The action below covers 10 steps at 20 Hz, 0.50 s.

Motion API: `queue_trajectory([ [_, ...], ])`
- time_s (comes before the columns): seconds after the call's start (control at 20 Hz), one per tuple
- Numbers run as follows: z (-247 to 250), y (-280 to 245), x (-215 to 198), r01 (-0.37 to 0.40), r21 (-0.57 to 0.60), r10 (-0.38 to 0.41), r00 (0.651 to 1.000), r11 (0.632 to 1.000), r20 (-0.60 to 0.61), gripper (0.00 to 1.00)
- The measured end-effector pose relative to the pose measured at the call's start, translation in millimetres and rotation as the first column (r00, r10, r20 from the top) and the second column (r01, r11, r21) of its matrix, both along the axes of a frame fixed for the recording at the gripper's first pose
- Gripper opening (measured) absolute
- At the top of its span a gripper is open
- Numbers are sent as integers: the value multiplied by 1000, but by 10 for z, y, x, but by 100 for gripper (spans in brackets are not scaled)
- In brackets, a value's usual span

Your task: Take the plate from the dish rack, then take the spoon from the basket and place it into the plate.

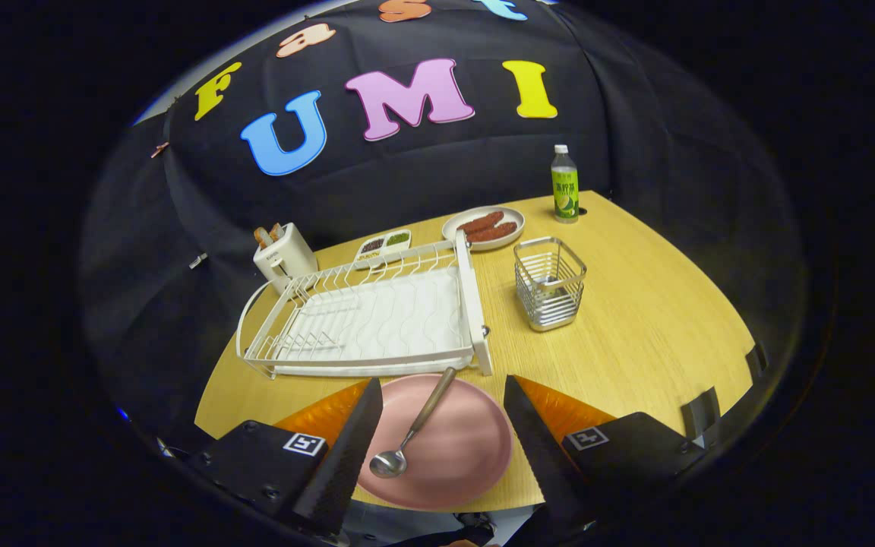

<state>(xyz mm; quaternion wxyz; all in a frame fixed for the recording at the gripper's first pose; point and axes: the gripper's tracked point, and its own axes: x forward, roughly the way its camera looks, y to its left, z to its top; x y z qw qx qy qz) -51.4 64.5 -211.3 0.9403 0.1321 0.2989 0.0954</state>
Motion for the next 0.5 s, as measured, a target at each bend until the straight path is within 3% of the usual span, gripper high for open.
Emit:
queue_trajectory([
  [0.2,698,-226,168,30,-48,-19,980,998,200,98],
  [0.5,1771,-625,244,106,-67,-65,893,992,445,98],
])
